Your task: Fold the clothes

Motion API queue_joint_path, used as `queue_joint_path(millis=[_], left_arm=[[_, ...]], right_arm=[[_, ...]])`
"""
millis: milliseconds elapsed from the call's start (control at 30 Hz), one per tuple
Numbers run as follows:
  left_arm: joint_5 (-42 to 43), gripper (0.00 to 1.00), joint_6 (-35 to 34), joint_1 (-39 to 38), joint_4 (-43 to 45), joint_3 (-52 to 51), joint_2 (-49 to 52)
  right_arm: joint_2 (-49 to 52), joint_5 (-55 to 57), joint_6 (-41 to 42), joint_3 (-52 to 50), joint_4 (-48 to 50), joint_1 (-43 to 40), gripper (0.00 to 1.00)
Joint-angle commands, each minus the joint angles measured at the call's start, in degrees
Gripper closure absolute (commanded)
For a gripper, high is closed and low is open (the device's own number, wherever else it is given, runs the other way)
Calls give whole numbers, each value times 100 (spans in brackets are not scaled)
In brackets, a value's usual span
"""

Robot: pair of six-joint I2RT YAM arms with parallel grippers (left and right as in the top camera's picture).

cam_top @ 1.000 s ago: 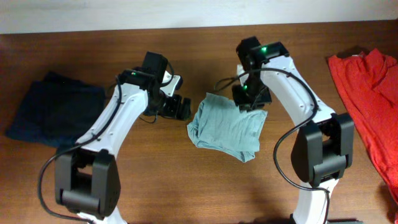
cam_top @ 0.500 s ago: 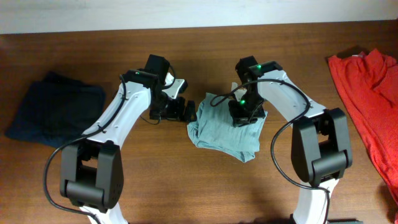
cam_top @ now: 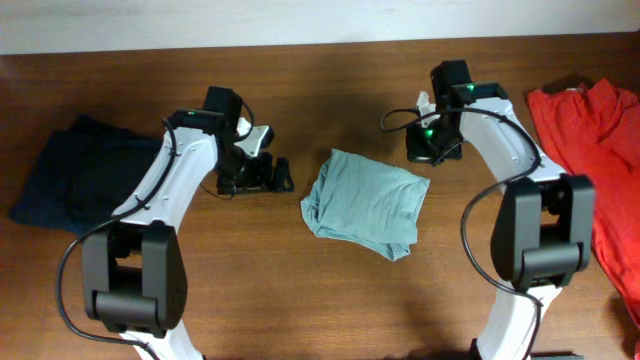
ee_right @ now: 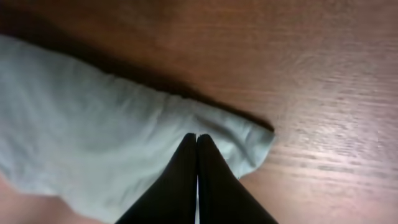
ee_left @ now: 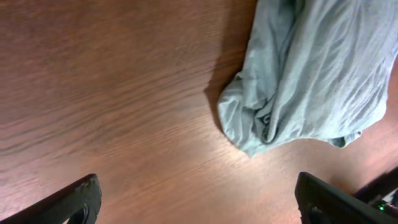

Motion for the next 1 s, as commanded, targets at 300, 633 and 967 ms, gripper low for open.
queue_joint_path(millis=[300, 633, 967], left_arm=[[44, 1, 243, 258, -330, 48, 59], [44, 2, 431, 726, -577, 48, 26], [48, 8, 570, 1021, -769, 52, -173]], right_arm=[[549, -31, 20, -354, -675, 175, 96], [229, -944, 17, -986, -1294, 1174, 96], [-1322, 282, 271, -920, -42, 1705, 96]])
